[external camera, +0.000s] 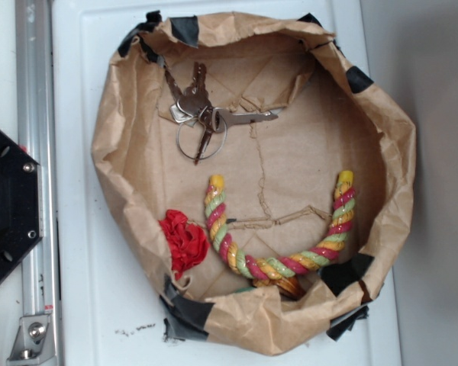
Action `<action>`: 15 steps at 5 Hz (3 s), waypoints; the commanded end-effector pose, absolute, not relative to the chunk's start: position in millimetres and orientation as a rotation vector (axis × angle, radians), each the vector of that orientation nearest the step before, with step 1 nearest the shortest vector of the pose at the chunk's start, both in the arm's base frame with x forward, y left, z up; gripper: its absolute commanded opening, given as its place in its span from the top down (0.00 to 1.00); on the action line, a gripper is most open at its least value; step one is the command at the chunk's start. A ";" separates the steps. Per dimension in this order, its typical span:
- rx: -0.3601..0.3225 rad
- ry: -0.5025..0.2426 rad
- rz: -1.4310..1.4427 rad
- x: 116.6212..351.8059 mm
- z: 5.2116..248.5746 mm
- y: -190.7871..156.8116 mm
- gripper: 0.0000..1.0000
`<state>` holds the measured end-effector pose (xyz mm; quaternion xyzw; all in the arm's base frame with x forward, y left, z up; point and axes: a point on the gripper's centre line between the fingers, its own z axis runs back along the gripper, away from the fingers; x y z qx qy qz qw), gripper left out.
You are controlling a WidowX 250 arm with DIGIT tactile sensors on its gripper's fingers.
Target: Grab the multicolored rope.
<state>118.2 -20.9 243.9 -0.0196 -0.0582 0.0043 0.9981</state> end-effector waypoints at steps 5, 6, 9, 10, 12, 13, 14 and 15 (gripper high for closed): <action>-0.071 -0.115 0.083 288.6 128.8 -1.0 0.00; -0.020 -0.089 -0.013 294.9 106.5 -22.2 0.00; -0.132 -0.076 -0.111 298.1 88.4 -78.9 0.00; -0.154 -0.056 -0.127 303.2 75.4 -85.8 0.00; -0.157 0.024 -0.152 301.3 37.4 -87.2 1.00; -0.179 0.002 -0.152 300.2 55.2 -78.3 1.00; -0.182 -0.043 -0.098 299.2 81.0 -63.7 1.00; -0.193 -0.104 -0.031 299.5 120.7 -36.3 1.00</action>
